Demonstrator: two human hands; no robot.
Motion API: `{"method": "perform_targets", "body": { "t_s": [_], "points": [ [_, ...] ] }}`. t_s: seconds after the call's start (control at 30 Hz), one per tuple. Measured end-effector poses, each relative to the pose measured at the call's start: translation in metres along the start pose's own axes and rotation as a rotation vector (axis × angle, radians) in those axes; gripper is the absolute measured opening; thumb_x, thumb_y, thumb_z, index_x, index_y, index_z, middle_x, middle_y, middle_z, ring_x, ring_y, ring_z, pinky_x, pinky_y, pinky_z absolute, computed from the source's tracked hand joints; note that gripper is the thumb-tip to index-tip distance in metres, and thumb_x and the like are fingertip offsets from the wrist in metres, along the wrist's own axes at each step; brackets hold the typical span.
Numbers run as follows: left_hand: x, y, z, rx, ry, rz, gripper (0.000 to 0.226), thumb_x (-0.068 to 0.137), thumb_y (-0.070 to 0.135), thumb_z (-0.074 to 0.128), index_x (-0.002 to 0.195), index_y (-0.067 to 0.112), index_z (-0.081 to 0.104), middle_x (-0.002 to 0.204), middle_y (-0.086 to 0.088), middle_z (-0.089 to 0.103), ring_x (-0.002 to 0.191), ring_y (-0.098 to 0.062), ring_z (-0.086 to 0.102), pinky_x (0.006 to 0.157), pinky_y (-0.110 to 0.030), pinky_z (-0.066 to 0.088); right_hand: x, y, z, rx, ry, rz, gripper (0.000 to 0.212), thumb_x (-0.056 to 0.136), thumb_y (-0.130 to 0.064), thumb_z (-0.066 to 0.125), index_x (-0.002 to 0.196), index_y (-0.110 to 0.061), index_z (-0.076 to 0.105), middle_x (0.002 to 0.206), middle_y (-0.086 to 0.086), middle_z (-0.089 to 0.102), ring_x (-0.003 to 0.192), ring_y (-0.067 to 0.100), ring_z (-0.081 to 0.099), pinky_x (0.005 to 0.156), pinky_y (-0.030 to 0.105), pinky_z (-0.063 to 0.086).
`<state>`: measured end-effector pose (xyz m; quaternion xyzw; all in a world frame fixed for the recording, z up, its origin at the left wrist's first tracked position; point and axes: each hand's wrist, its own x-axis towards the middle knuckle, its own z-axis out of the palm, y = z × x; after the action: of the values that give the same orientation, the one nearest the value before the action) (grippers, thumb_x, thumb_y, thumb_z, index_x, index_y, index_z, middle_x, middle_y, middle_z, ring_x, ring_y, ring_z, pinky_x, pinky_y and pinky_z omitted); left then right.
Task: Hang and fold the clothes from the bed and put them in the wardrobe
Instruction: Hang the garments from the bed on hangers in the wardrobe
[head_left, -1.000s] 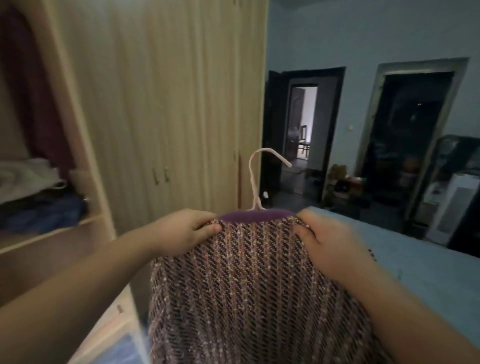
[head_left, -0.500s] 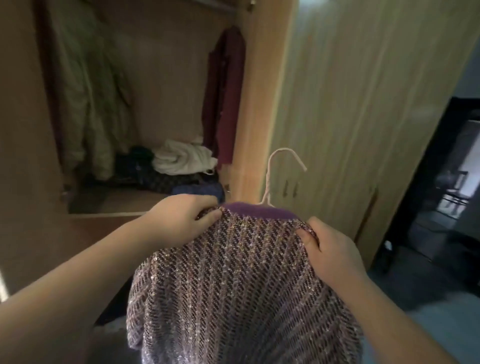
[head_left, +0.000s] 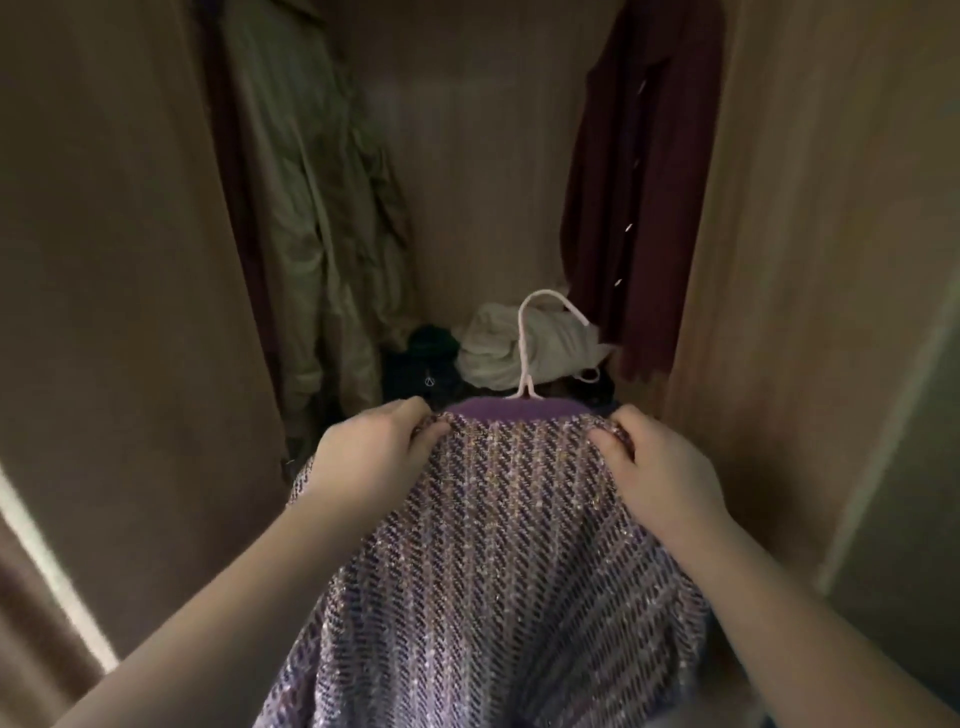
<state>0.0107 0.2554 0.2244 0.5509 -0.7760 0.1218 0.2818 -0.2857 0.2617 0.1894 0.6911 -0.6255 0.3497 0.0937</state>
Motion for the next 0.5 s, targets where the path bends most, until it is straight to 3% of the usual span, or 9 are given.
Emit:
{"method": "perform_targets", "body": {
  "t_s": [0.13,0.27,0.37,0.5],
  "points": [
    [0.043,-0.034,0.024,0.051,0.042,-0.077,0.029,0.098,0.056,0.038,0.085,0.031,0.049,0.073,0.012,0.053,0.063,-0.009,0.052,0.051,-0.03,0.04,0.071,0.004,0.051,0.046,0.061,-0.117,0.034,0.095,-0.058,0.033,0.083,-0.029,0.047,0.062,-0.01,0.051,0.055,0.011,0.051,0.05,0.036,0.047],
    [0.086,-0.054,0.027,0.153,0.168,-0.104,0.029,0.097,0.057,0.036,0.081,0.033,0.04,0.067,0.014,0.046,0.058,-0.009,0.046,0.045,-0.028,0.031,0.151,0.0,0.078,0.104,0.213,-0.24,0.03,0.094,-0.057,0.034,0.079,-0.033,0.042,0.055,-0.015,0.041,0.048,0.007,0.04,0.042,0.024,0.026],
    [0.127,-0.062,0.019,0.241,0.288,-0.131,0.029,0.098,0.057,0.034,0.078,0.035,0.035,0.062,0.016,0.04,0.05,-0.005,0.037,0.041,-0.022,0.021,0.22,-0.007,0.088,0.185,0.333,-0.341,0.027,0.094,-0.049,0.042,0.08,-0.027,0.049,0.066,-0.01,0.05,0.059,0.017,0.048,0.051,0.03,0.028],
    [0.187,-0.077,0.004,0.351,0.388,-0.153,0.033,0.098,0.055,0.035,0.074,0.031,0.035,0.057,0.012,0.042,0.046,-0.006,0.041,0.038,-0.025,0.027,0.307,-0.027,0.101,0.251,0.424,-0.398,0.022,0.095,-0.047,0.045,0.094,-0.026,0.052,0.076,-0.01,0.053,0.07,0.02,0.052,0.063,0.035,0.036]
  ]
}}
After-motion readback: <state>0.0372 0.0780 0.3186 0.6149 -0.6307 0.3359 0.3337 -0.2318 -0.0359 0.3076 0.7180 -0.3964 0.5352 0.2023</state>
